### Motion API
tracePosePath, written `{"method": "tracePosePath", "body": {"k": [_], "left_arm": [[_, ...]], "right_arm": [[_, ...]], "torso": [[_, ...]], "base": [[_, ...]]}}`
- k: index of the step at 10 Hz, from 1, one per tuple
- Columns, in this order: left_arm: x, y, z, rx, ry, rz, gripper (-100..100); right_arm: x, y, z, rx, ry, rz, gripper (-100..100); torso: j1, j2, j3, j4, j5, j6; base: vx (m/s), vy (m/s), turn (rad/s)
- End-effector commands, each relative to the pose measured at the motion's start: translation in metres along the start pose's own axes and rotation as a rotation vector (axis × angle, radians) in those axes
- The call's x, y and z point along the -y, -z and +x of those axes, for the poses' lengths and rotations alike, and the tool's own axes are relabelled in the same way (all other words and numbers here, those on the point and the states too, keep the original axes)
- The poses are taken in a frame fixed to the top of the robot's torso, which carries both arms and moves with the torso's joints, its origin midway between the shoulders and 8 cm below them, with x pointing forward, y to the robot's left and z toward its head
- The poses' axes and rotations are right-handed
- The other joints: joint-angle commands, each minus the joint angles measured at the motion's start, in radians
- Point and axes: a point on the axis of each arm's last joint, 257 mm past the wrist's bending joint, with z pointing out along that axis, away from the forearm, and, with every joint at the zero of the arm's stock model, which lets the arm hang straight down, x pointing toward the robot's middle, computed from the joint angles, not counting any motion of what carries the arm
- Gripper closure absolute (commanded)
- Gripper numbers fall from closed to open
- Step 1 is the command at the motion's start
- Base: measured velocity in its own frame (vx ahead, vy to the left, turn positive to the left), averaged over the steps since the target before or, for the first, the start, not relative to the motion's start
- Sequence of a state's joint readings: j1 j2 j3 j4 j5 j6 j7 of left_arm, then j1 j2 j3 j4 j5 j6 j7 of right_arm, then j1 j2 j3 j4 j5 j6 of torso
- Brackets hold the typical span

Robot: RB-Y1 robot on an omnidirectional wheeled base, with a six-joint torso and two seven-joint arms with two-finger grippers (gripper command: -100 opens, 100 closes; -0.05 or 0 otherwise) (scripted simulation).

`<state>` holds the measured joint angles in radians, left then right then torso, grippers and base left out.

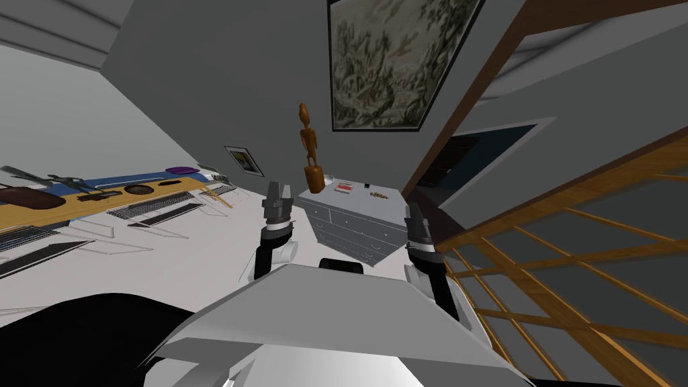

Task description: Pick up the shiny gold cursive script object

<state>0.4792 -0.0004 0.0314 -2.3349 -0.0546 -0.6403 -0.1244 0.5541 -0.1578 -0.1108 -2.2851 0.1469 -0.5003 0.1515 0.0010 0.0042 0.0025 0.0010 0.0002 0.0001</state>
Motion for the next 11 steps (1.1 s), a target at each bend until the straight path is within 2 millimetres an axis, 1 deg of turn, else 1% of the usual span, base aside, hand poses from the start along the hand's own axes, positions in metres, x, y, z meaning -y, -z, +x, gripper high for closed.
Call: {"method": "tracePosePath", "body": {"k": [1,3,4,5,6,7,8,9,10,11], "left_arm": [[0.0,0.0,0.0,0.0,0.0,0.0,0],[0.0,0.0,0.0,0.0,0.0,0.0,0],[0.0,0.0,0.0,0.0,0.0,0.0,0],[0.0,0.0,0.0,0.0,0.0,0.0,0],[0.0,0.0,0.0,0.0,0.0,0.0,0],[0.0,0.0,0.0,0.0,0.0,0.0,0],[0.0,0.0,0.0,0.0,0.0,0.0,0],[0.0,0.0,0.0,0.0,0.0,0.0,0],[0.0,0.0,0.0,0.0,0.0,0.0,0],[0.0,0.0,0.0,0.0,0.0,0.0,0]], "right_arm": [[0.005,0.001,0.003,-0.03,0.025,0.001,-100],[0.028,0.011,0.004,-0.102,0.105,0.021,-100],[0.031,0.012,0.006,-0.116,0.11,0.023,-100],[0.046,0.018,0.005,-0.155,0.154,0.037,-100],[0.045,0.018,0.006,-0.162,0.157,0.034,-100],[0.061,0.025,0.004,-0.205,0.203,0.049,-100],[0.061,0.025,0.005,-0.211,0.206,0.046,-100],[0.076,0.032,0.001,-0.254,0.252,0.061,-100],[0.076,0.032,0.002,-0.262,0.256,0.056,-100],[0.092,0.04,-0.003,-0.303,0.301,0.073,-100]], "torso": [[0.0,0.0,0.0,0.0,0.0,0.0],[-0.001,-0.002,-0.001,0.0,0.0,0.0],[0.0,-0.002,-0.001,-0.001,0.0,0.0],[0.0,-0.003,-0.002,-0.001,0.0,0.0],[-0.001,-0.003,-0.002,-0.001,0.0,0.0],[-0.001,-0.003,-0.002,-0.001,0.0,0.0],[-0.001,-0.003,-0.002,-0.001,0.0,0.0],[-0.001,-0.003,-0.002,-0.001,0.0,0.0],[-0.001,-0.003,-0.002,-0.001,0.0,0.0],[-0.001,-0.003,-0.002,-0.001,0.0,0.0]], "base": [[-0.031,0.012,-0.007],[-0.025,0.017,0.001],[-0.021,0.017,-0.001],[-0.023,0.015,0.014],[-0.02,0.008,0.004],[-0.02,0.008,0.026],[-0.015,0.006,0.014],[-0.017,0.007,0.038],[-0.015,0.006,0.018],[-0.017,0.01,0.052]]}}
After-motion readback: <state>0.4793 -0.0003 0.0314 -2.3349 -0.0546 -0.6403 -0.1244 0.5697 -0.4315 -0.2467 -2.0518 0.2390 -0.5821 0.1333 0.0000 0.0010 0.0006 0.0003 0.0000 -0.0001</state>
